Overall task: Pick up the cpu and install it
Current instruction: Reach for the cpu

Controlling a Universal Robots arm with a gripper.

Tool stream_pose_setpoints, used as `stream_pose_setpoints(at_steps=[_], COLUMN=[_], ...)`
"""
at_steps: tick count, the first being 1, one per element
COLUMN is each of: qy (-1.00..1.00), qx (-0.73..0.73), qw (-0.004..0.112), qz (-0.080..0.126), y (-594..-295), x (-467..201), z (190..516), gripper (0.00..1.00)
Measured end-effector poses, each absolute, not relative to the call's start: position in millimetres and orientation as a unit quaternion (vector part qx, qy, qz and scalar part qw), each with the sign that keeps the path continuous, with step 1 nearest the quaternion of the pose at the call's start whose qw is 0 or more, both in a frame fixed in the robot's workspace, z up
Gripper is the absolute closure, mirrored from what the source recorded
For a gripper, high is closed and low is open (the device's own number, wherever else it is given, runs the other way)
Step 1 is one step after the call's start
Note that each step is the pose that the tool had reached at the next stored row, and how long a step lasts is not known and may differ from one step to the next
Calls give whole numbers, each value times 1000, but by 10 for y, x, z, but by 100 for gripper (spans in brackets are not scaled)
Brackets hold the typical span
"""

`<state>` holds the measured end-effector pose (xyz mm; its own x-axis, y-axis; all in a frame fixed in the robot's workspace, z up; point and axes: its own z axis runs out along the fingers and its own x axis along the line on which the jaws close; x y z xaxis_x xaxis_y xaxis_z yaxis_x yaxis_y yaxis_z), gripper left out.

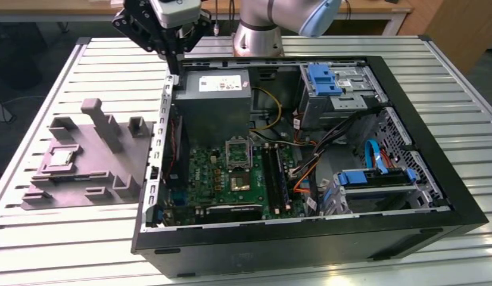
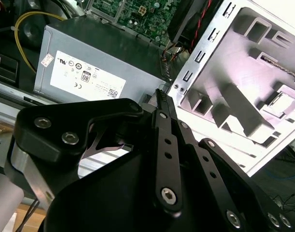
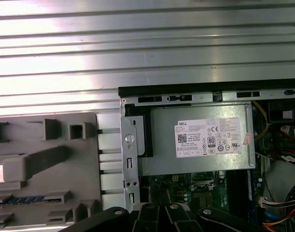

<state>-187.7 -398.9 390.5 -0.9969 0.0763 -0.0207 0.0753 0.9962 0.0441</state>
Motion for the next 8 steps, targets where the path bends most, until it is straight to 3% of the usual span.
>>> stream_pose_setpoints(at_steps=[8], qy=[999], qx=[38], qw=[11], qz=[22], y=[-3989], x=[-1903], z=[3905], gripper=[89])
